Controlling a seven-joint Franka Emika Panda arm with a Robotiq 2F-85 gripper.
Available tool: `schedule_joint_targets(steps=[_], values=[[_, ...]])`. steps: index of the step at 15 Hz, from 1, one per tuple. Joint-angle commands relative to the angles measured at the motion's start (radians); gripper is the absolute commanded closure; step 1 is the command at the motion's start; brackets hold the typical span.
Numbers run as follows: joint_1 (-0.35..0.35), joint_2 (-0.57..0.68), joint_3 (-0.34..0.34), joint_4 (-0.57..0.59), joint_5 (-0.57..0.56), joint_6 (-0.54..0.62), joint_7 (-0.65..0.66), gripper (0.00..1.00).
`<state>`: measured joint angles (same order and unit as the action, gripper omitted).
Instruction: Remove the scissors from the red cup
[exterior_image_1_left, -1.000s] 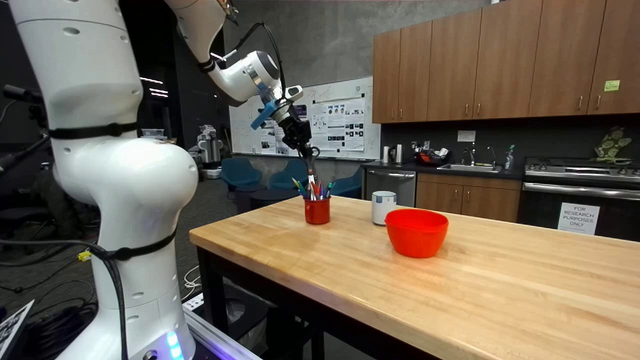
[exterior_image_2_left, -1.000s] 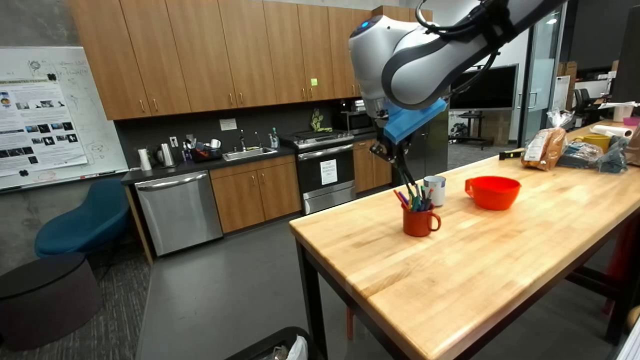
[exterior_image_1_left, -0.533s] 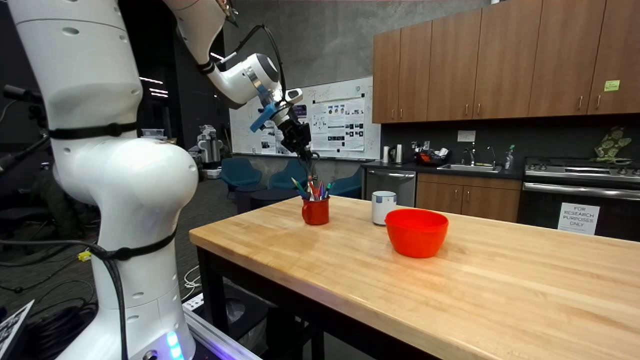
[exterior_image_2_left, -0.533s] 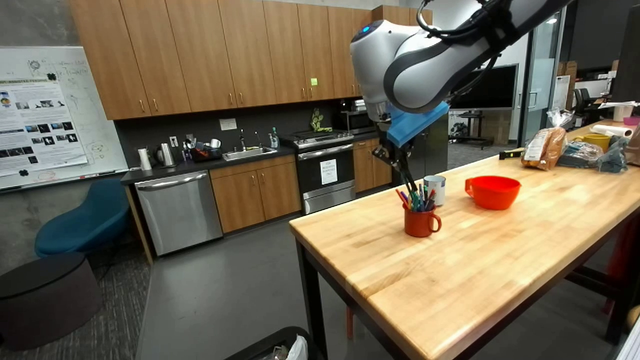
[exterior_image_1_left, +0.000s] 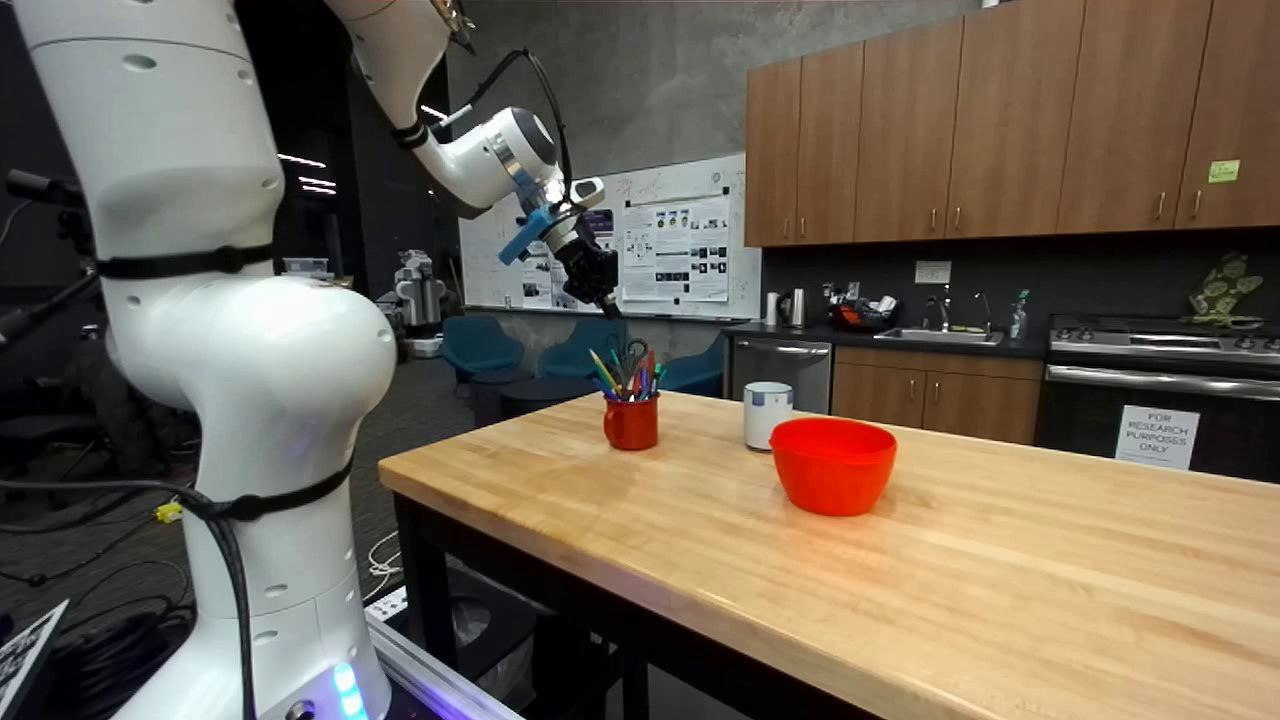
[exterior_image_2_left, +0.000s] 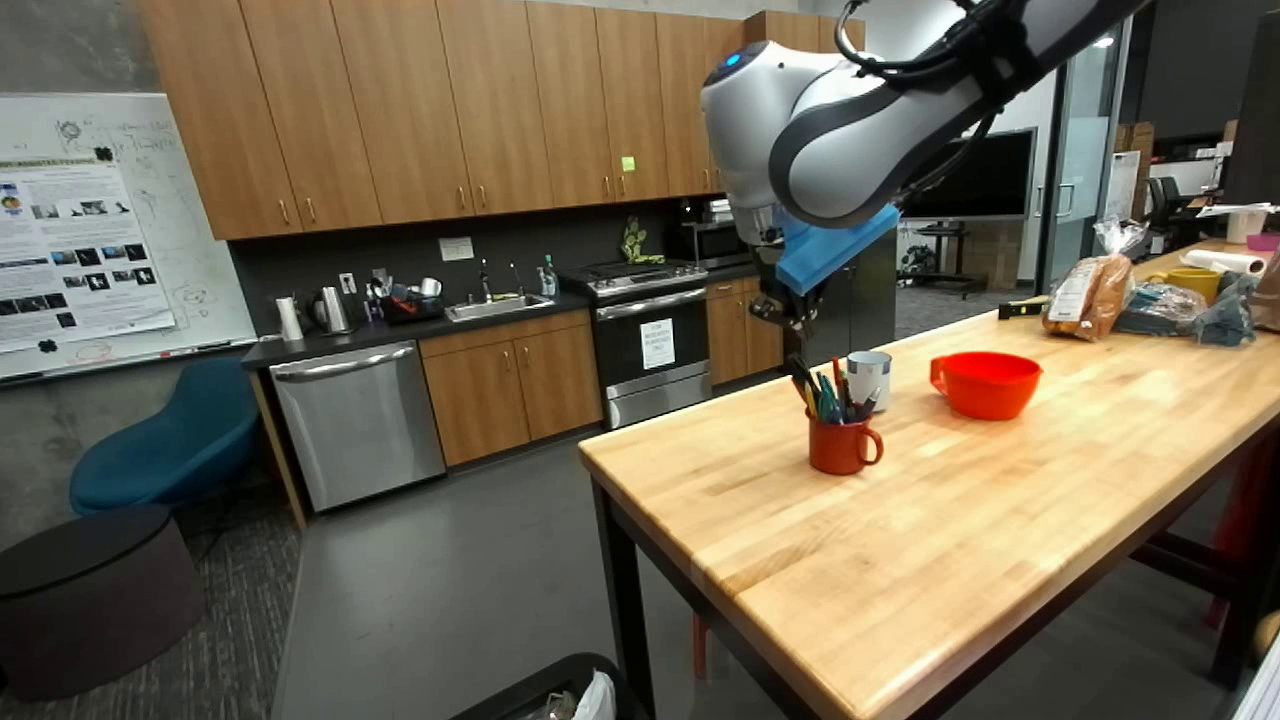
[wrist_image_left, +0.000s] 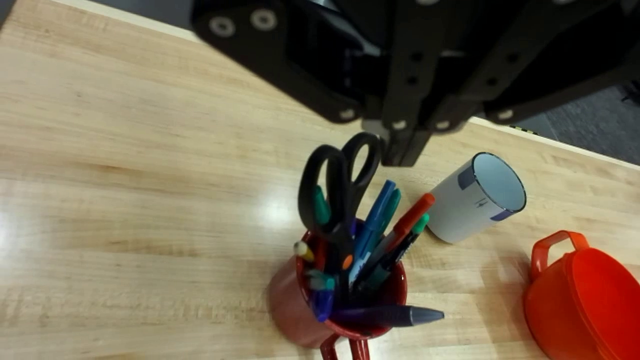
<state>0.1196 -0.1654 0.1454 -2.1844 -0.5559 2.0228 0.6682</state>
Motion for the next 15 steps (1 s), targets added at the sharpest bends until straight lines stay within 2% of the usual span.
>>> schedule_joint_targets(steps=[1,5,11,13,15], values=[[-0.011,-0.026,0.01,-0.023,0.023,0.006,-0.026,0.73],[-0.009,-0.008,0.021,-0.02,0.009,0.002,0.009,0.5],[0.0,0.014,0.048,-0.015,0.013,-0.007,0.033,0.07],[0.001,0.022,0.055,-0.014,0.01,-0.008,0.051,0.0],[0.0,0.032,0.06,-0.015,-0.004,-0.006,0.079,0.0]])
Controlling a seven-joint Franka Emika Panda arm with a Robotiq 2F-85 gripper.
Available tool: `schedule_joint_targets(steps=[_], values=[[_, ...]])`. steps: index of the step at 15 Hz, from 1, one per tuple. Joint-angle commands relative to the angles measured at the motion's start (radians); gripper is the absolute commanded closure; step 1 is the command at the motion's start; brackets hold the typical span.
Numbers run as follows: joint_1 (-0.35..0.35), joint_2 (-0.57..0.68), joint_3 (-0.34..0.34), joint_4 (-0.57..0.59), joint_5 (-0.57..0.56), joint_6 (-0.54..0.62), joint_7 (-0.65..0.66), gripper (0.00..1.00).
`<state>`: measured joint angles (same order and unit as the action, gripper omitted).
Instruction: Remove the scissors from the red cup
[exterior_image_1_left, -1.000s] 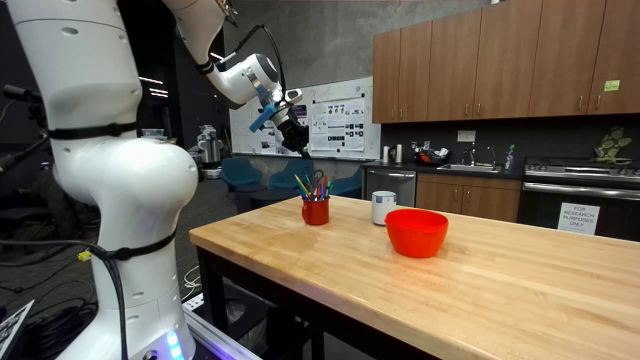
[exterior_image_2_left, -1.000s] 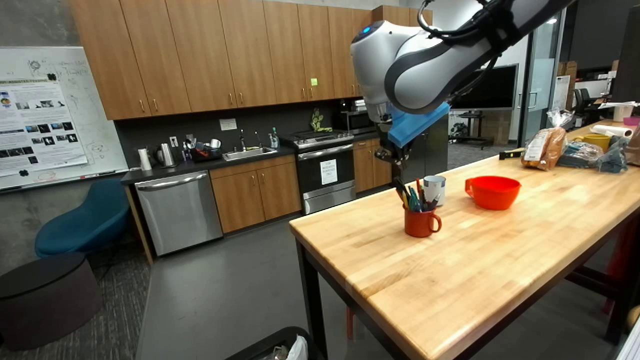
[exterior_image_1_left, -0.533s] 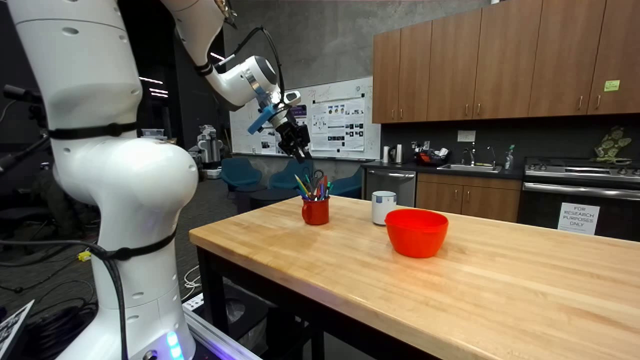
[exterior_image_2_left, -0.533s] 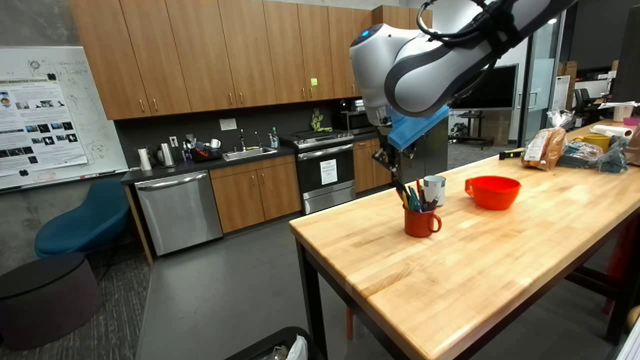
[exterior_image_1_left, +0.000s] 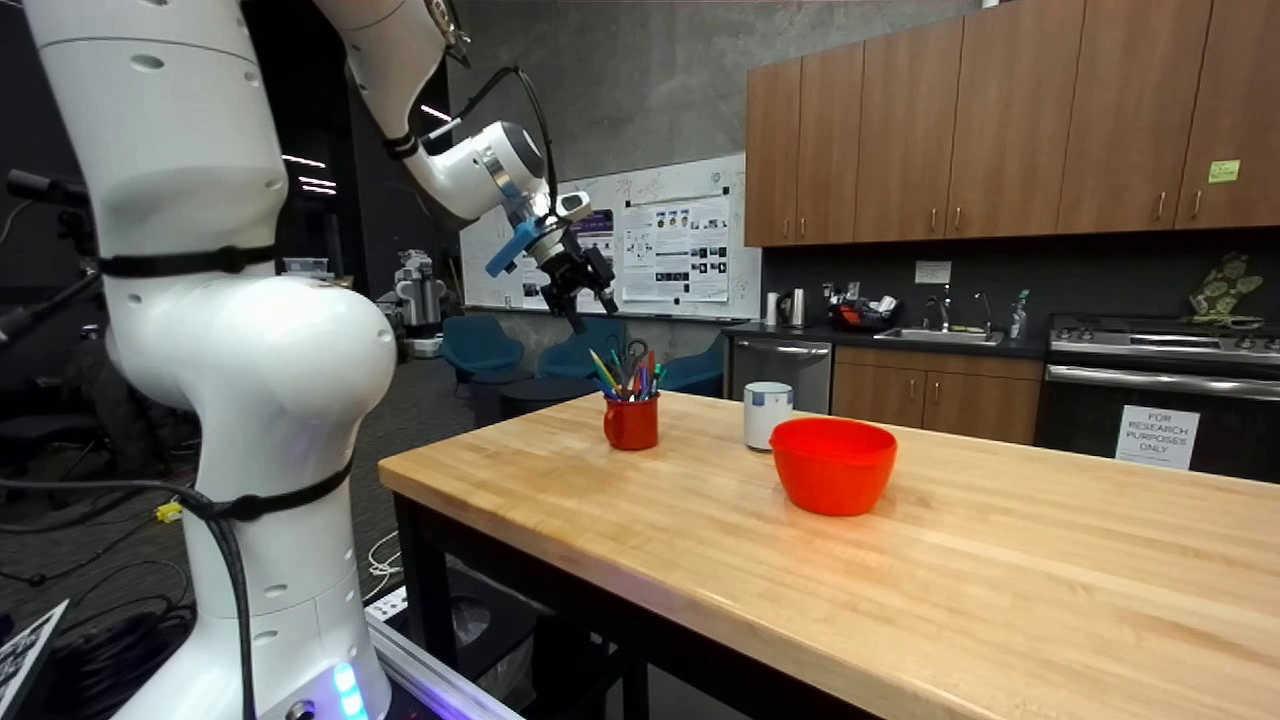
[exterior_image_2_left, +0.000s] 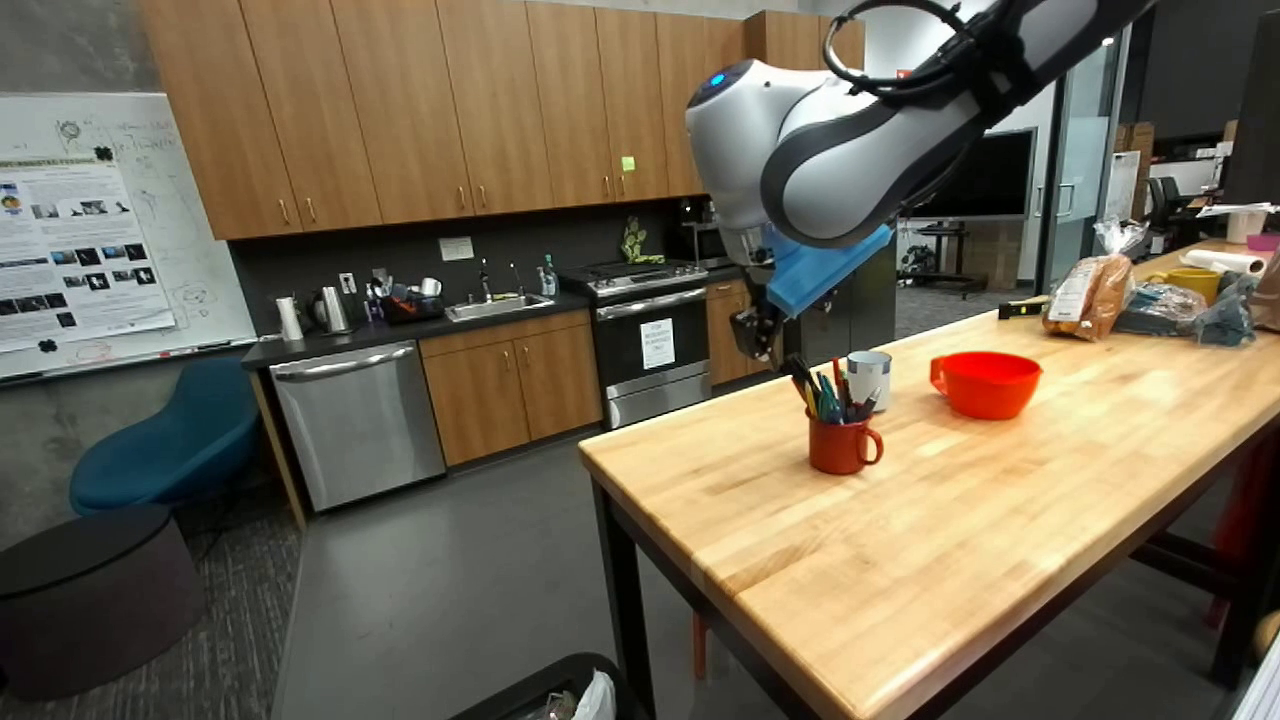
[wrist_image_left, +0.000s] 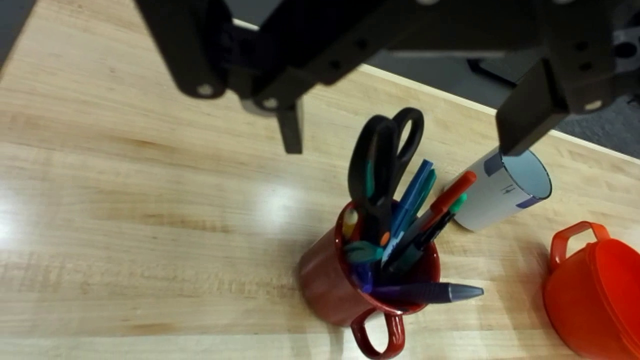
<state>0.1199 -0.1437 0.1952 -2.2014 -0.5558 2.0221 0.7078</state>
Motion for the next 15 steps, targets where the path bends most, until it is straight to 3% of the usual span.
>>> schedule_joint_targets(steps=[1,8,9,10,15], values=[[-0.001,0.021,0.012,0.005,-0.012,-0.006,0.055,0.0],[0.001,0.072,0.004,0.02,-0.086,-0.017,0.152,0.0],[0.002,0.077,0.002,0.024,-0.096,-0.019,0.161,0.1],[0.002,0.08,0.0,0.027,-0.102,-0.021,0.168,0.26],[0.004,0.086,-0.009,0.031,-0.112,-0.027,0.181,0.63]])
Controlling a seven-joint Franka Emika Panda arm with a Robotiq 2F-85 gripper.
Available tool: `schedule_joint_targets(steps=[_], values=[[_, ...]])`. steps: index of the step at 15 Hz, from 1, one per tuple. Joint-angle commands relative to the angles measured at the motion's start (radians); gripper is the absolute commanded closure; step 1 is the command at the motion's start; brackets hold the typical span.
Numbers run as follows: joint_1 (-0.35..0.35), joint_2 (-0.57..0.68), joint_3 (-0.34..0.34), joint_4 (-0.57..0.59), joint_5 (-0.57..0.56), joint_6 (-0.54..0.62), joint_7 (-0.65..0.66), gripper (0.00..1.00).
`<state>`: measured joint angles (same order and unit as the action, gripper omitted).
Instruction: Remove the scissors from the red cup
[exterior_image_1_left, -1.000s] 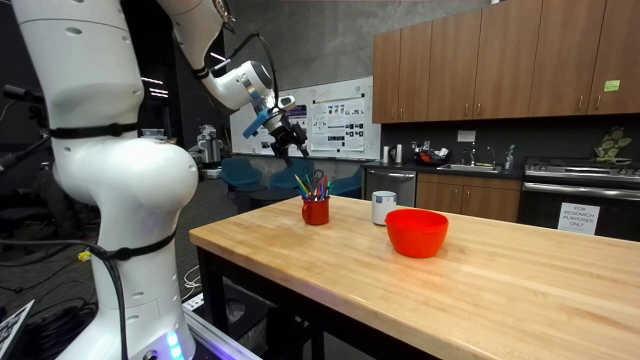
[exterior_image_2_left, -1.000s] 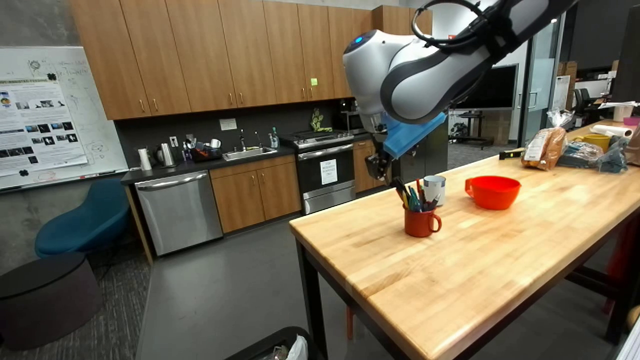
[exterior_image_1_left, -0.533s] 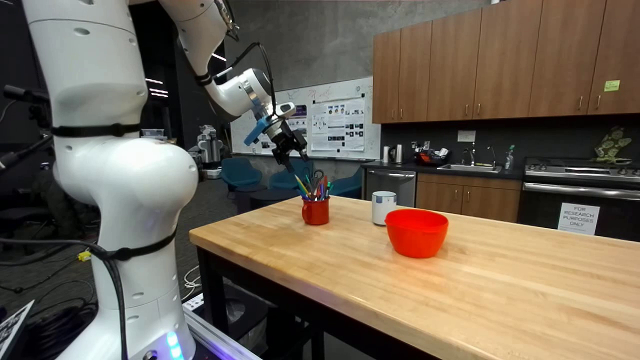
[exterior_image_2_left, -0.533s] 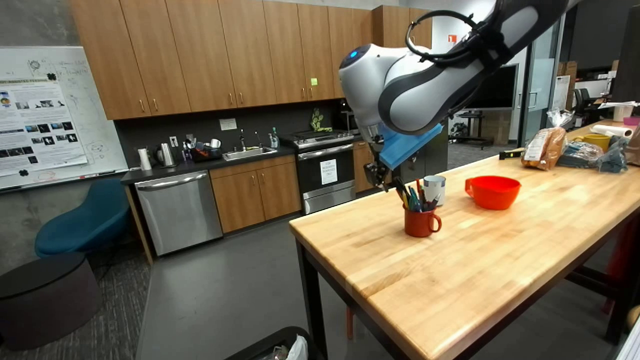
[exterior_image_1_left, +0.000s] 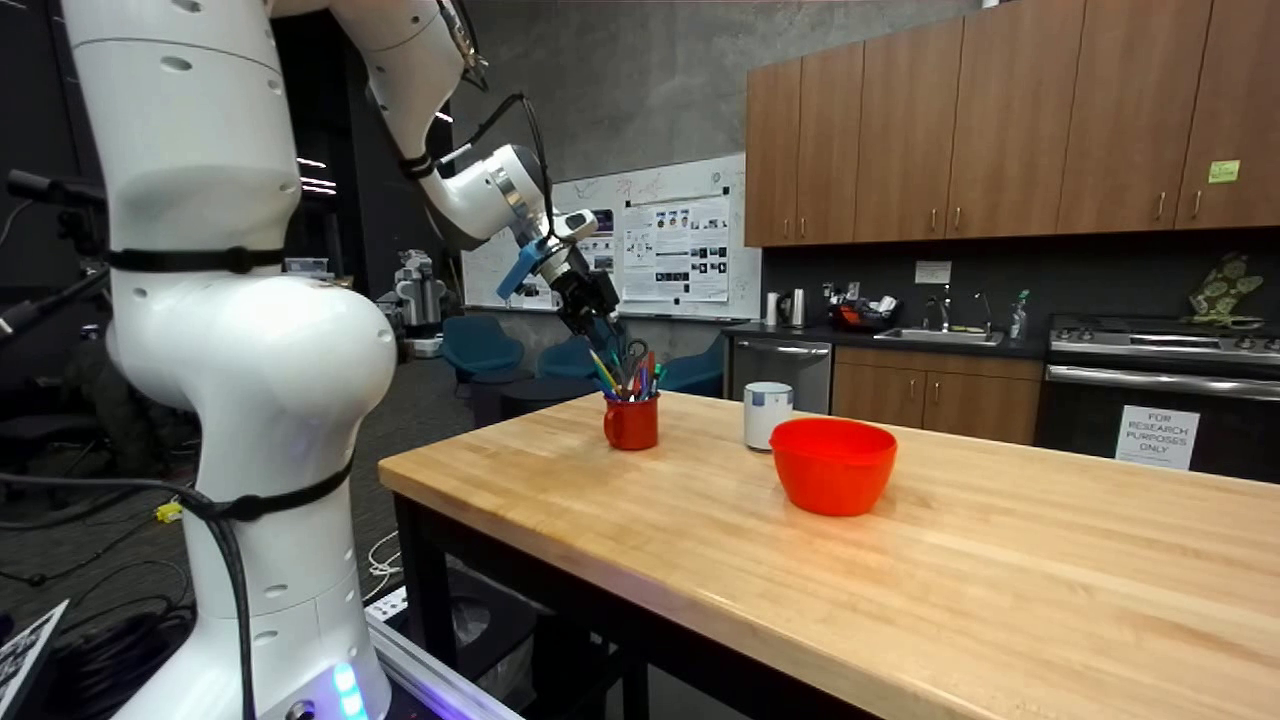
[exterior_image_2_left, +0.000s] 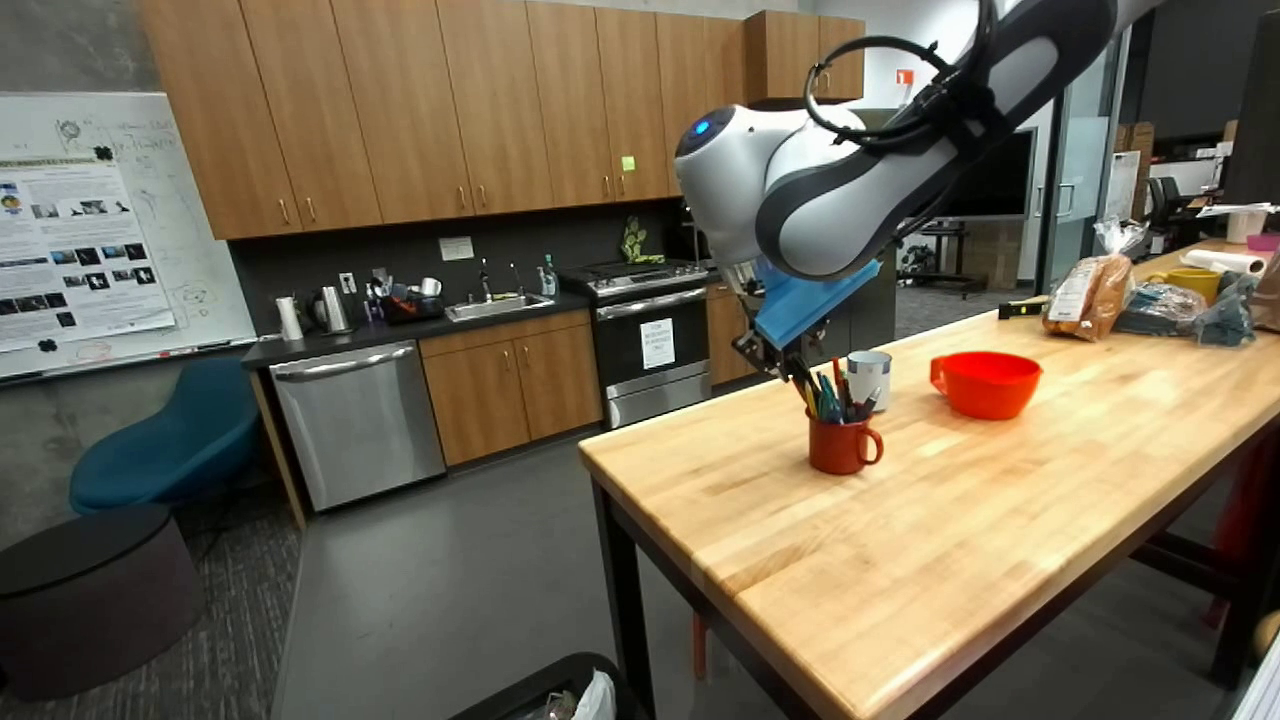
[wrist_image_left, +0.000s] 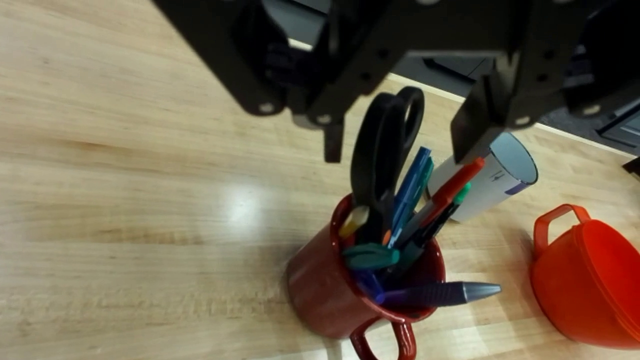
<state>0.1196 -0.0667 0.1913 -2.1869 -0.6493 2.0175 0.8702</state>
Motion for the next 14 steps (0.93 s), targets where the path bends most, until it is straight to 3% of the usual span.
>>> schedule_joint_targets(steps=[1,5,14], values=[[0.005,0.008,-0.006,0.015,-0.018,-0.024,0.019,0.73],[0.005,0.004,-0.008,0.009,-0.014,-0.027,0.015,0.99],[0.002,-0.06,-0.019,-0.03,0.007,-0.018,0.006,0.97]])
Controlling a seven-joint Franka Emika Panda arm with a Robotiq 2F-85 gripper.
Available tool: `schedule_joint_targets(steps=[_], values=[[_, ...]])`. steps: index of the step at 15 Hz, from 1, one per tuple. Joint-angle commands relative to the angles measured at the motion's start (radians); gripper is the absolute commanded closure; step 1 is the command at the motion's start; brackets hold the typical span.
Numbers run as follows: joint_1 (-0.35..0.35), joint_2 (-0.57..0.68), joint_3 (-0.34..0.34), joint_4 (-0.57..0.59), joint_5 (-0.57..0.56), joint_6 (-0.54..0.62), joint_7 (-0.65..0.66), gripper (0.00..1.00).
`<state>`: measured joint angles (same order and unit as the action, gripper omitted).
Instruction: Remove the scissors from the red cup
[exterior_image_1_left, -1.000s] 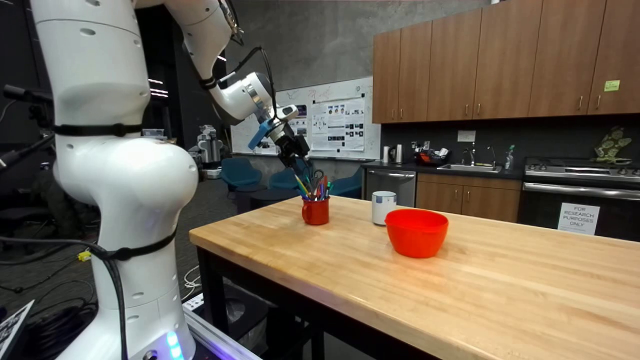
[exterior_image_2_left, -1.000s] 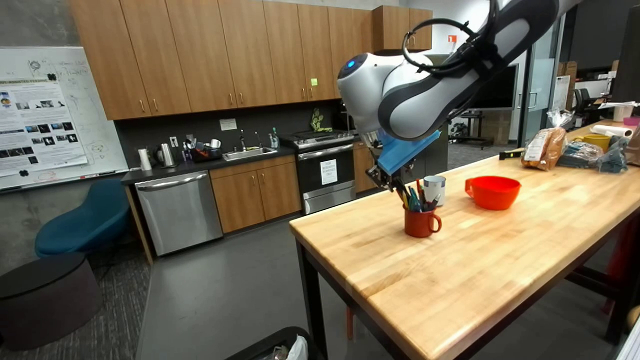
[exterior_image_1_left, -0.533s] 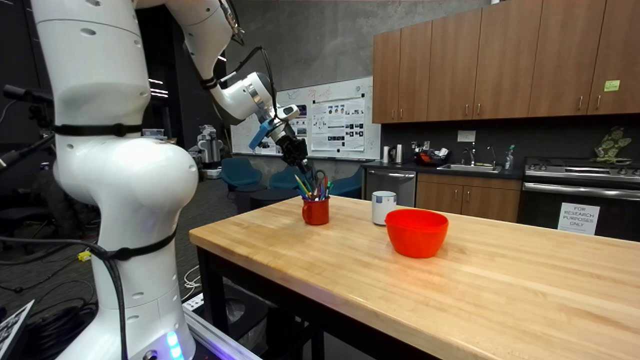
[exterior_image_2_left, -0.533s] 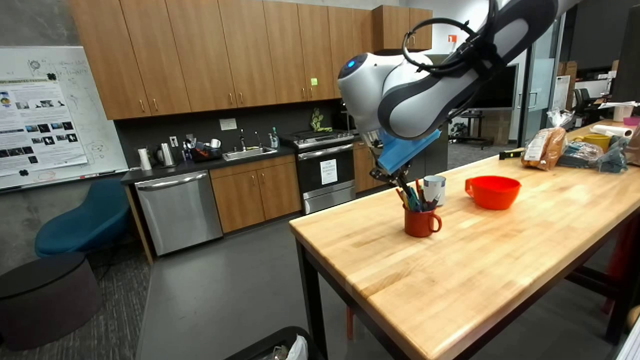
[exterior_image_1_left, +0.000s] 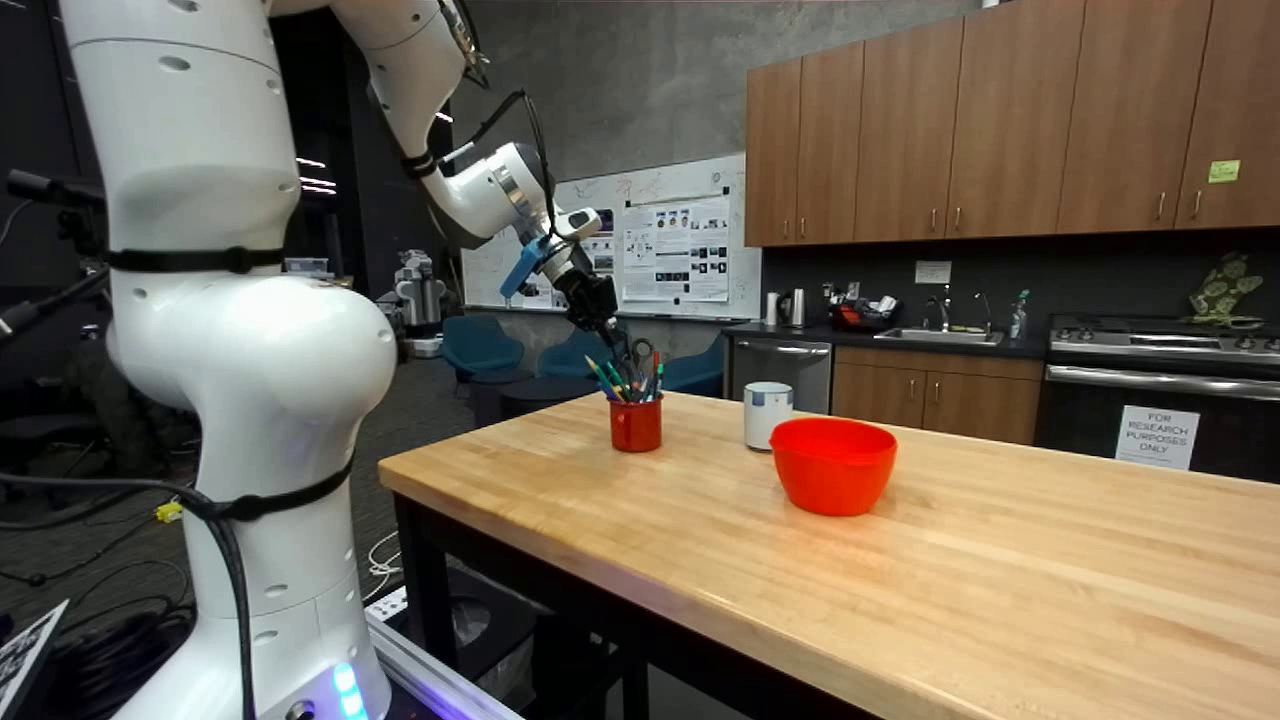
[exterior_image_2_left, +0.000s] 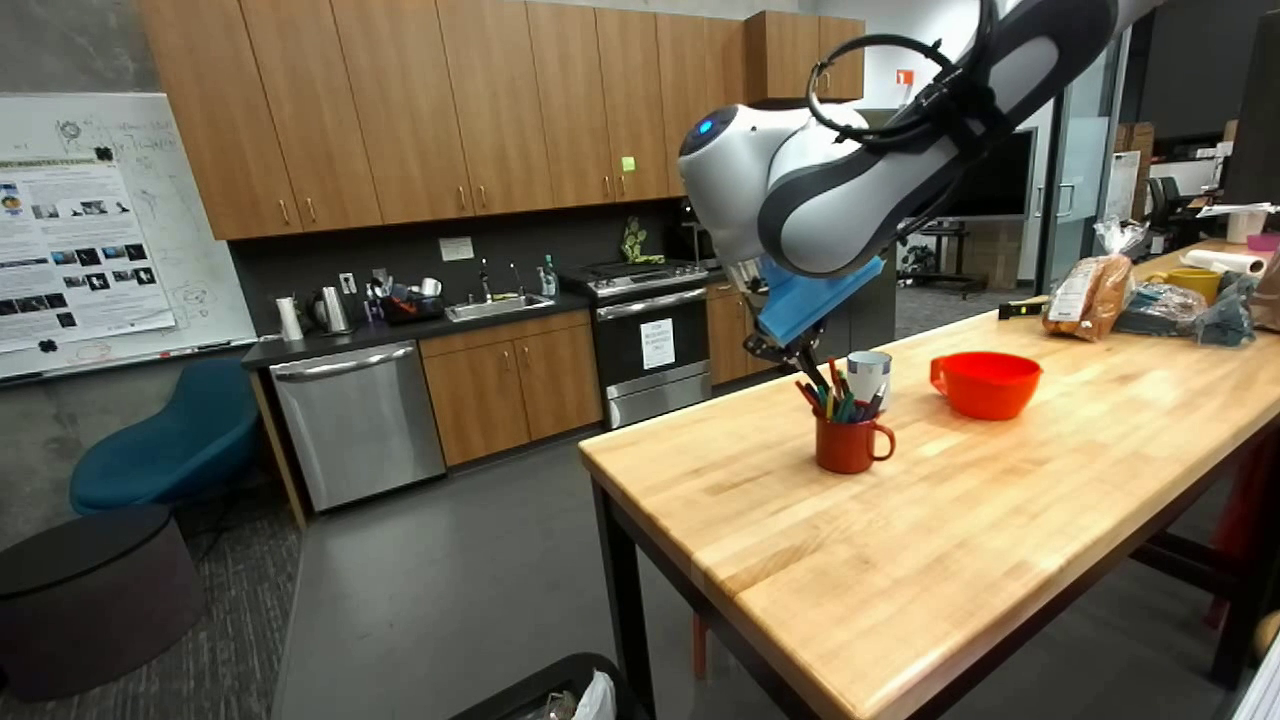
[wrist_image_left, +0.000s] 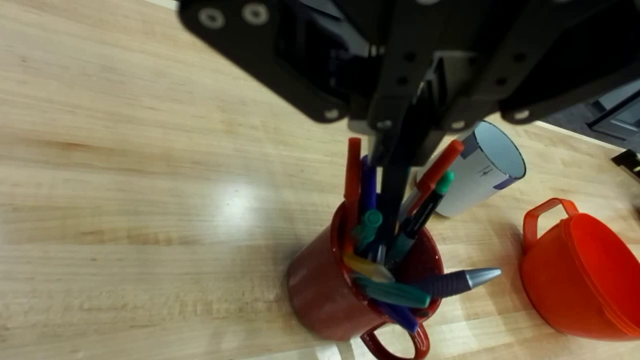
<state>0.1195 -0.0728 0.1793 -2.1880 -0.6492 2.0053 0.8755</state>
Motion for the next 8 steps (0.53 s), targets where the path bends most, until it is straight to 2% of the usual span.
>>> schedule_joint_targets(steps=[1,8], values=[[0.003,-0.068,-0.008,-0.032,0.018,-0.008,-0.012,0.97],[0.006,-0.199,0.014,-0.056,0.06,-0.039,-0.068,0.97]])
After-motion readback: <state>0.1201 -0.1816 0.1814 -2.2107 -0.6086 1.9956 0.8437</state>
